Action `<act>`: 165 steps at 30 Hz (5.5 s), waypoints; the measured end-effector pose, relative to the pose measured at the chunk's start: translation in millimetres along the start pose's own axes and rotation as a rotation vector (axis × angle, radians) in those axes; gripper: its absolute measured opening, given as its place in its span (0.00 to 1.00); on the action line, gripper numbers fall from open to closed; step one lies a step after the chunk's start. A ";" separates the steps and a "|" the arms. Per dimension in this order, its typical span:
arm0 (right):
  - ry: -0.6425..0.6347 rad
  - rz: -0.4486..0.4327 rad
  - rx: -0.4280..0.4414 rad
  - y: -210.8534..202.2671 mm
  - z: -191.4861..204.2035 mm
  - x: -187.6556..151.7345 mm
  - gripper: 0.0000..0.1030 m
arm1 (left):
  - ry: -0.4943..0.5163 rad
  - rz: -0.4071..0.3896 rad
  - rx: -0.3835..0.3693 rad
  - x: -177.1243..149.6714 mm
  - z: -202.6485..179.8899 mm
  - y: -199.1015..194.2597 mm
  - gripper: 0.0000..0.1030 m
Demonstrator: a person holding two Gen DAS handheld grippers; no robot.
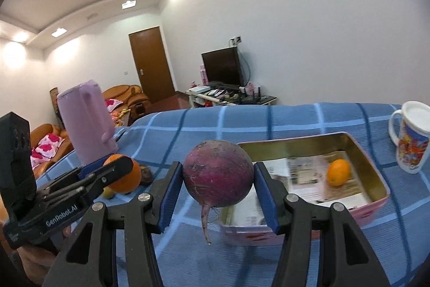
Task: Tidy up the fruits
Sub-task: 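Carry the beet and large orange over the tin box with both tools, then open both tools to drop the beet and orange into the tin, then move both open tools back to the produce pile beside the pink kettle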
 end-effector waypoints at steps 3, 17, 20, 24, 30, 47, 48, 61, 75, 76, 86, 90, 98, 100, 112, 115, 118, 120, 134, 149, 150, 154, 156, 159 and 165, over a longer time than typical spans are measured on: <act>0.017 -0.014 -0.021 -7.3 -15.2 3.2 0.54 | 0.009 0.008 -0.015 1.4 -16.7 6.0 0.42; 0.078 -0.071 -0.121 -43.9 -78.2 12.3 0.54 | 0.061 0.011 -0.070 8.4 -84.0 24.6 0.42; 0.088 -0.080 -0.153 -49.8 -92.1 13.7 0.54 | 0.074 0.008 -0.084 9.8 -95.5 26.5 0.42; 0.101 -0.084 -0.182 -55.8 -107.9 15.2 0.54 | 0.090 0.005 -0.102 12.7 -112.1 31.2 0.42; 0.142 -0.074 -0.219 -61.8 -131.1 15.0 0.54 | 0.111 0.032 -0.112 9.6 -134.9 46.0 0.42; 0.081 0.098 -0.176 -20.9 -130.1 -1.0 0.54 | 0.217 0.060 -0.014 1.3 -161.6 74.8 0.42; 0.070 0.110 -0.176 -17.7 -128.4 -2.4 0.54 | 0.216 0.063 -0.010 1.5 -160.9 75.6 0.42; 0.108 0.172 -0.142 -7.5 -135.0 -10.6 0.54 | 0.185 0.105 -0.028 8.7 -158.2 97.7 0.42; 0.157 0.055 -0.142 -30.9 -142.0 1.8 0.57 | 0.130 0.069 -0.011 14.9 -151.0 93.4 0.96; 0.161 0.024 -0.151 -36.6 -143.2 4.0 0.58 | 0.127 0.052 -0.008 17.1 -150.6 89.7 1.00; 0.169 -0.220 -0.259 -78.0 -146.3 11.4 0.74 | 0.021 -0.066 0.157 39.8 -104.2 54.9 1.00; 0.138 -0.226 -0.309 -78.5 -142.3 10.4 0.74 | 0.025 -0.079 0.237 34.8 -88.7 48.9 1.00; 0.081 -0.275 -0.372 -89.3 -136.5 9.0 0.74 | 0.087 -0.080 0.298 17.4 -75.3 36.2 1.00; 0.080 -0.266 -0.376 -87.4 -135.9 7.4 0.74 | 0.084 -0.073 0.297 14.5 -72.9 34.3 1.00; 0.023 -0.234 -0.421 -77.9 -119.7 0.4 0.74 | 0.131 -0.079 0.329 -2.5 -72.4 25.3 1.00; 0.023 -0.214 -0.427 -75.8 -115.3 -1.4 0.74 | 0.133 -0.081 0.324 -2.7 -73.0 22.3 1.00; 0.015 -0.195 -0.437 -73.1 -110.5 -3.4 0.74 | 0.135 -0.078 0.322 -3.6 -72.6 20.3 1.00; 0.004 -0.186 -0.447 -72.6 -105.3 -5.0 0.74 | 0.135 -0.069 0.317 -3.8 -72.4 20.0 1.00; 0.061 -0.150 -0.446 -72.7 -80.6 -17.0 0.74 | 0.111 -0.053 0.280 -10.6 -58.1 5.0 1.00; 0.041 -0.061 -0.357 -32.0 -30.7 -20.1 0.74 | 0.095 -0.026 0.291 -11.8 -20.7 -0.8 1.00; 0.040 -0.054 -0.348 -27.9 -26.4 -20.5 0.74 | 0.096 -0.025 0.294 -12.0 -18.2 -1.2 1.00; 0.031 -0.033 -0.315 -15.3 -10.9 -22.0 0.74 | 0.097 -0.020 0.309 -11.7 -5.2 -2.4 1.00; 0.016 -0.019 -0.305 -8.3 -2.5 -22.5 0.74 | 0.095 -0.012 0.311 -11.1 2.3 -1.8 1.00; 0.009 -0.001 -0.285 2.2 7.7 -22.4 0.74 | 0.091 -0.002 0.323 -10.4 14.9 -1.2 1.00; 0.015 0.024 -0.243 24.5 27.0 -21.7 0.74 | 0.103 0.007 0.350 -8.3 39.2 -1.6 1.00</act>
Point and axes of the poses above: each gripper's, at about its wrist camera, not at the fingertips, and y roughly the way its jaws point, z to its left, x to its top, the point moved 1 cm from there along y, roughly the way its jaws point, and after that the axes turned 10 degrees about x, right-handed, at the moved point
